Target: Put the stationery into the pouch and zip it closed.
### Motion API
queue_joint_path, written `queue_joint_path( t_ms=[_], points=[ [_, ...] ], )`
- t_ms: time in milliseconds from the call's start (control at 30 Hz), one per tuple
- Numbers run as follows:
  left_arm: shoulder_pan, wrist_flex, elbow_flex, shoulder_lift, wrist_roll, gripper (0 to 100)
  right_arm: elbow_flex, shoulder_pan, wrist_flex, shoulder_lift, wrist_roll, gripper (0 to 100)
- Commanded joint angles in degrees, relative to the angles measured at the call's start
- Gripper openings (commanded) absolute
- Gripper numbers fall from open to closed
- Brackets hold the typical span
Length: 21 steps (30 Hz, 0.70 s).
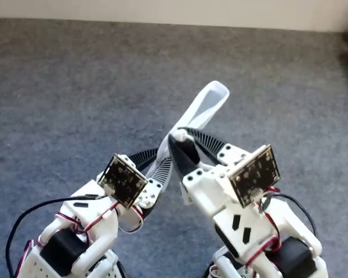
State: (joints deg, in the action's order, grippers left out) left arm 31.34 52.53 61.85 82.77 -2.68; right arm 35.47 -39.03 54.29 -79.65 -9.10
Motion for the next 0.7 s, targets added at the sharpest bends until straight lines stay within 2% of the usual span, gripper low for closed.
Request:
queue_joint_path(
  t_ms=[0, 100, 300, 667],
  points=[
    [-0.7, 1.0, 1.7, -0.7, 0.6, 0, 2.5, 6.2, -9.7, -1.1, 2.3, 0.5],
    [-0.8, 1.0, 1.8, -0.7, 0.6, 0, 5.3, 10.6, -13.8, -1.0, 5.7, 0.5],
    [-0.9, 1.0, 1.9, -0.7, 0.6, 0, 7.8, 15.6, -17.8, -0.9, 6.2, 0.5],
    [-0.8, 0.9, 2.5, -0.7, 0.6, 0, 18.3, 19.9, -31.0, -0.8, 5.8, 0.5]
  ],
)
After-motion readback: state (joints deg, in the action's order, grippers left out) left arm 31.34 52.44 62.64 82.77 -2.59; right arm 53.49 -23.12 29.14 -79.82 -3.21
